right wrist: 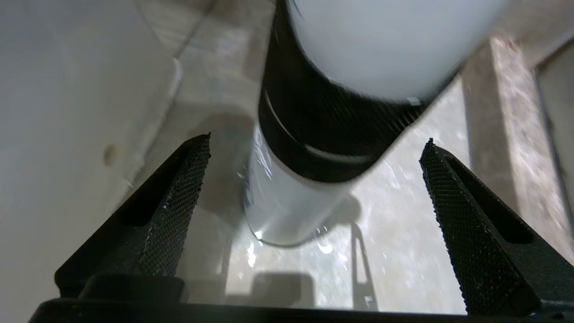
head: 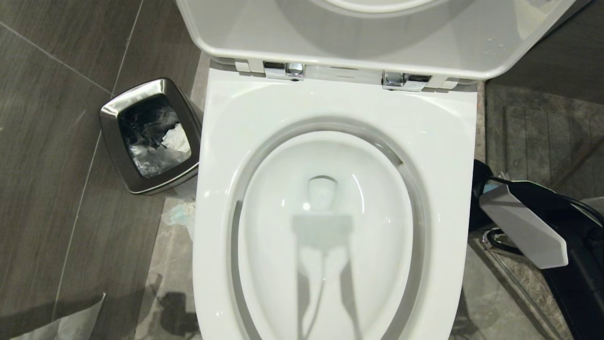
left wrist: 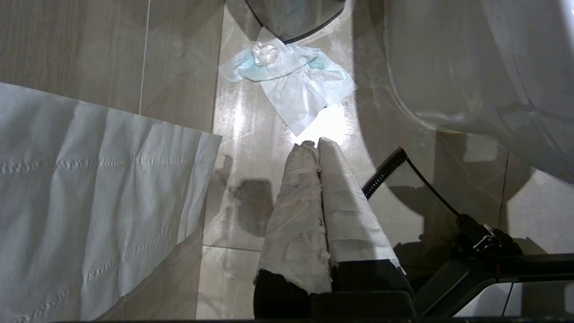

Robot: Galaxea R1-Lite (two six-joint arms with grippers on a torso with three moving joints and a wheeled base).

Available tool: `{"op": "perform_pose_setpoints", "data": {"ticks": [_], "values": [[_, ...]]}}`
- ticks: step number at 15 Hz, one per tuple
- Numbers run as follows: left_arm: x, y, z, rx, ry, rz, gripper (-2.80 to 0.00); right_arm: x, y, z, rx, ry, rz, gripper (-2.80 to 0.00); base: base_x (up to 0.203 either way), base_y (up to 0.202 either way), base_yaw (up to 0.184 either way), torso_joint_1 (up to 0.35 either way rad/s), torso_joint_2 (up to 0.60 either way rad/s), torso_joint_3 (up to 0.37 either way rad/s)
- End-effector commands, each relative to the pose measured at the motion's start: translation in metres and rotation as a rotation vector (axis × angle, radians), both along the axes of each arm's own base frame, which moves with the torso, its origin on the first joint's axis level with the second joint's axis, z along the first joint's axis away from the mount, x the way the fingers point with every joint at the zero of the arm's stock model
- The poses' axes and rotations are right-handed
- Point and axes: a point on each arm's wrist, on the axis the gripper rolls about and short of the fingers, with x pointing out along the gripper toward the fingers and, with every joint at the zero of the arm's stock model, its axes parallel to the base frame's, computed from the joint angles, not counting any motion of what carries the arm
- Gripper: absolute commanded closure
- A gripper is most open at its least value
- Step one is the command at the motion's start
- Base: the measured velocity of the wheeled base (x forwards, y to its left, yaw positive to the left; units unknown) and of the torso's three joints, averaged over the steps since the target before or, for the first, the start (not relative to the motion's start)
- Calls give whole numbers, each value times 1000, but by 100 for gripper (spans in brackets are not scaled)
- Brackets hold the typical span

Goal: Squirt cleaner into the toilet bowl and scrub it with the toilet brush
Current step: Pour in the cleaning agent

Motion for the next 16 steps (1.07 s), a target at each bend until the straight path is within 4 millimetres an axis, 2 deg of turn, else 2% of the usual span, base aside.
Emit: {"op": "perform_pose_setpoints", "data": {"ticks": [1, 5, 12, 16], "values": [[0, 0, 0, 0, 0, 0, 0, 4, 2, 4, 0, -42, 6, -280, 0, 0, 0, 0, 0, 0], [0, 0, 0, 0, 0, 0, 0, 8, 1, 18, 3, -90, 3, -280, 0, 0, 0, 0, 0, 0], [0, 0, 0, 0, 0, 0, 0, 19, -3, 19, 3, -99, -7, -280, 0, 0, 0, 0, 0, 0], [0, 0, 0, 0, 0, 0, 0, 26, -2, 12, 3, -93, -6, -280, 0, 0, 0, 0, 0, 0]]}}
